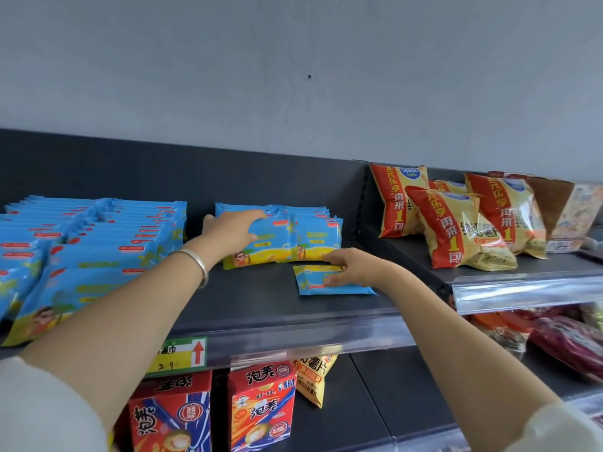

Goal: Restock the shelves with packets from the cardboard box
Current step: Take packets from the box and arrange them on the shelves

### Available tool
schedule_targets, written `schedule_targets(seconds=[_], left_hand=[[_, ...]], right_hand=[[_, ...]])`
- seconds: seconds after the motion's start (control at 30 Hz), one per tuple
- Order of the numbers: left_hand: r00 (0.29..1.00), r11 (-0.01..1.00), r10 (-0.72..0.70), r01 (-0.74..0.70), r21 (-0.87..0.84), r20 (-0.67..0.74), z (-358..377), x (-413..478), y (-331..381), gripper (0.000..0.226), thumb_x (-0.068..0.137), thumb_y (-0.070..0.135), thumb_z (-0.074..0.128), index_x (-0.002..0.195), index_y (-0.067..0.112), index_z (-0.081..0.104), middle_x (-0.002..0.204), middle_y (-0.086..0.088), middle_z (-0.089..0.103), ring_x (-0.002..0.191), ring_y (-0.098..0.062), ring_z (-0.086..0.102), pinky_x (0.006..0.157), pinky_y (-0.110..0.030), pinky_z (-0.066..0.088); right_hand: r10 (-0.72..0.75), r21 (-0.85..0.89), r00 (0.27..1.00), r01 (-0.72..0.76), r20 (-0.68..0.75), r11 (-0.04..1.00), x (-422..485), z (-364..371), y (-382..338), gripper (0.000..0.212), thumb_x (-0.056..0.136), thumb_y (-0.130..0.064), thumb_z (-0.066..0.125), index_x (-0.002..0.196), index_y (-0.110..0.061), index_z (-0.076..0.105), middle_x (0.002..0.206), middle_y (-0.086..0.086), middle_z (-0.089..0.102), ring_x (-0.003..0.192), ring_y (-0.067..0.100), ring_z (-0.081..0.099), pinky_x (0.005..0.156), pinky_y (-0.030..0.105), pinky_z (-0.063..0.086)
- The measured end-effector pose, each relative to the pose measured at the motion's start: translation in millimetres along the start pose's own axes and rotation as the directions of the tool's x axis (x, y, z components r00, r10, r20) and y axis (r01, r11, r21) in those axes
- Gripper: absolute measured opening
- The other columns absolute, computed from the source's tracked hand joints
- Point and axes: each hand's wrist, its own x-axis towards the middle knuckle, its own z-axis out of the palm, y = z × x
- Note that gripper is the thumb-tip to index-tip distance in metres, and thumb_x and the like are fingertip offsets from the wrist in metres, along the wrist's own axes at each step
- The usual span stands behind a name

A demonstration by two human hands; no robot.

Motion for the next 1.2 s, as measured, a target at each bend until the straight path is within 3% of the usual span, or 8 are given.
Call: schedule_targets(seconds=[0.17, 0.3, 0.53, 0.67, 0.77, 0.93, 1.1, 1.2], left_hand=[[0.999, 0.984, 0.032, -0.031, 0.175, -0.006, 10, 9, -1, 0.045, 0.098, 0.024, 0.045, 0.14, 0.037, 0.035, 0.136, -0.004, 0.045, 0.128, -0.027, 0.035, 0.101, -0.043, 0.028], [0.979, 0.985, 0.035, 0.0, 0.175, -0.2, 29, 10, -7, 0.052, 0.091, 0.019, 0.057, 0.138, 0.029, 0.037, 0.129, -0.006, 0.039, 0.118, -0.028, 0.038, 0.092, -0.041, 0.038], [0.956, 0.964, 0.076, 0.001, 0.264, -0.284, 33, 9, -5, 0.053, 0.088, 0.019, 0.059, 0.134, 0.032, 0.036, 0.131, -0.001, 0.039, 0.118, -0.025, 0.038, 0.094, -0.039, 0.032], [0.939, 0.982, 0.164, -0.125, 0.145, -0.303, 26, -1, 7, 0.056, 0.088, 0.026, 0.061, 0.138, 0.026, 0.036, 0.135, -0.004, 0.038, 0.123, -0.026, 0.037, 0.098, -0.037, 0.032], [0.925, 0.925, 0.33, -0.357, -0.133, -0.19, 26, -12, 33, 0.05, 0.09, 0.026, 0.058, 0.137, 0.021, 0.041, 0.135, -0.002, 0.042, 0.128, -0.021, 0.035, 0.102, -0.033, 0.032], [0.868, 0.844, 0.496, -0.488, -0.22, -0.025, 34, -29, 66, 0.071, 0.086, 0.031, 0.064, 0.146, 0.023, 0.027, 0.141, 0.003, 0.035, 0.131, -0.014, 0.031, 0.107, -0.028, 0.029], [0.916, 0.898, 0.393, -0.401, -0.182, -0.082, 40, -40, 73, 0.067, 0.087, 0.035, 0.063, 0.144, 0.026, 0.029, 0.143, 0.003, 0.038, 0.127, -0.019, 0.043, 0.098, -0.035, 0.043], [0.946, 0.914, 0.278, -0.315, -0.255, -0.168, 37, -41, 71, 0.042, 0.094, 0.031, 0.053, 0.134, 0.023, 0.045, 0.128, -0.004, 0.056, 0.112, -0.027, 0.055, 0.084, -0.038, 0.047]], right_hand=[[0.056, -0.223, 0.987, -0.021, 0.151, 0.975, -4, 0, -10, 0.085, 0.074, -0.047, 0.075, 0.146, -0.031, 0.032, 0.152, -0.007, 0.028, 0.14, 0.02, 0.026, 0.114, 0.039, 0.024], [0.019, -0.336, 0.995, 0.015, 0.097, 0.942, -6, -1, -17, 0.074, 0.082, -0.042, 0.068, 0.146, -0.028, 0.034, 0.15, -0.003, 0.033, 0.138, 0.02, 0.03, 0.109, 0.035, 0.028], [-0.101, -0.495, 0.991, 0.043, -0.09, 0.868, 3, 5, -17, 0.03, 0.086, -0.024, 0.053, 0.115, -0.022, 0.06, 0.104, 0.007, 0.061, 0.096, 0.028, 0.057, 0.074, 0.035, 0.047], [-0.048, -0.239, 0.918, -0.052, -0.395, 0.97, 7, -3, -13, 0.018, 0.085, -0.029, 0.058, 0.089, -0.012, 0.059, 0.09, 0.005, 0.059, 0.087, 0.027, 0.059, 0.067, 0.033, 0.044], [0.089, 0.178, 0.84, 0.009, -0.536, 0.984, 7, -10, -18, 0.017, 0.085, -0.025, 0.06, 0.084, -0.008, 0.059, 0.085, 0.01, 0.063, 0.085, 0.03, 0.062, 0.072, 0.039, 0.051], [0.386, 0.824, 0.847, 0.102, -0.365, 0.557, 1, -8, -33, 0.02, 0.086, -0.011, 0.058, 0.103, -0.001, 0.058, 0.1, 0.018, 0.068, 0.083, 0.031, 0.067, 0.072, 0.048, 0.057], [0.341, 0.967, 0.925, 0.085, -0.166, 0.238, -11, 1, -41, 0.018, 0.095, -0.006, 0.047, 0.111, 0.001, 0.054, 0.1, 0.02, 0.063, 0.08, 0.029, 0.064, 0.064, 0.042, 0.055], [0.287, 0.963, 0.947, 0.067, -0.143, 0.261, -12, 6, -41, 0.025, 0.098, -0.022, 0.049, 0.111, -0.002, 0.055, 0.096, 0.017, 0.064, 0.081, 0.027, 0.065, 0.067, 0.038, 0.056]])
